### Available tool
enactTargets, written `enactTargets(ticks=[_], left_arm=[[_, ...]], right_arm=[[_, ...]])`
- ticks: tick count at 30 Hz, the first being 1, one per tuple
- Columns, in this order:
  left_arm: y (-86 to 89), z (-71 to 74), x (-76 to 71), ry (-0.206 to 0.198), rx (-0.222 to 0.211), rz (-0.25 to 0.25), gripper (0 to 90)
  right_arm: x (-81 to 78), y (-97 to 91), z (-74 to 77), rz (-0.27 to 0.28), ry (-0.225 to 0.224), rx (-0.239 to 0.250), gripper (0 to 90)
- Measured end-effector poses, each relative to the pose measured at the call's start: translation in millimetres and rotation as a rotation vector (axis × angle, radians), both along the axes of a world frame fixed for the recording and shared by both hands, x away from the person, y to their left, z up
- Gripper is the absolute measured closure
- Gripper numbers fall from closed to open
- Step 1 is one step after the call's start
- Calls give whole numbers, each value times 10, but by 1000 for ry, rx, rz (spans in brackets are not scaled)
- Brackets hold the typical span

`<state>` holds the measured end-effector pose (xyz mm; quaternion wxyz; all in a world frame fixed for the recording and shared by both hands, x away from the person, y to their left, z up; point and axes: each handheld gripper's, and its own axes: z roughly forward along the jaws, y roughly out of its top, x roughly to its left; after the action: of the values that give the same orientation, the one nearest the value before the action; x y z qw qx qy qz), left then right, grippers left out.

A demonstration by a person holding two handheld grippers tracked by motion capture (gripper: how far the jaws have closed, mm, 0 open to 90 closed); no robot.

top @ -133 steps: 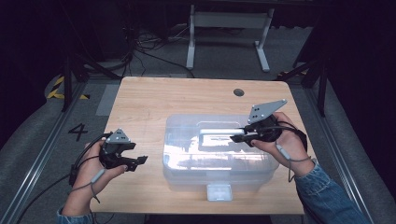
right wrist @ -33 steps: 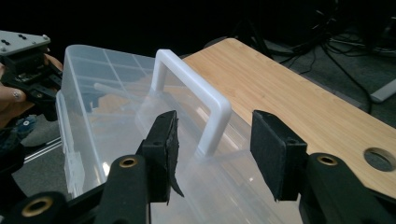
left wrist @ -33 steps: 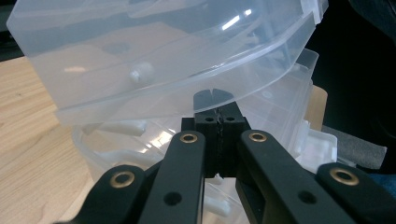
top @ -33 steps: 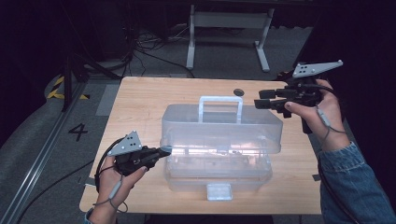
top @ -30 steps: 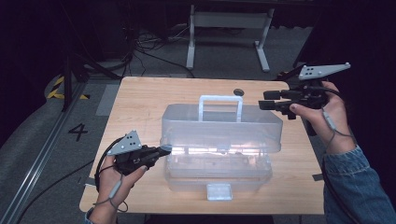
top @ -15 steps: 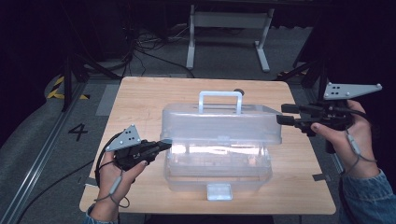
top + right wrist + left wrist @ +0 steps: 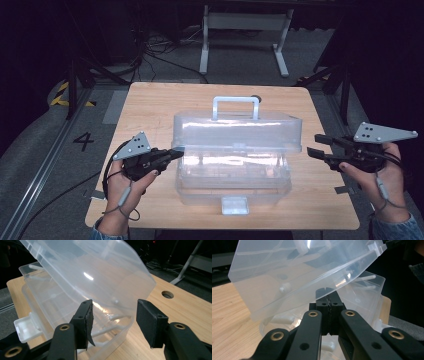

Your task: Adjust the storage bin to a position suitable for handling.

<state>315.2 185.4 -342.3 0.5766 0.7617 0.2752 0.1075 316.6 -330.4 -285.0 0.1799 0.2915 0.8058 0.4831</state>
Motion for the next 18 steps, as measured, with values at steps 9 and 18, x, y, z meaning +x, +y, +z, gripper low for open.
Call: enactTargets(ticks=[9, 18], left_arm=[[2, 6, 15, -5, -2, 0, 900], [3, 8, 19, 0, -6, 0, 900]], right_arm=[[-20, 55, -207, 8, 8, 3, 468], [8, 176, -385, -12, -16, -6, 468]])
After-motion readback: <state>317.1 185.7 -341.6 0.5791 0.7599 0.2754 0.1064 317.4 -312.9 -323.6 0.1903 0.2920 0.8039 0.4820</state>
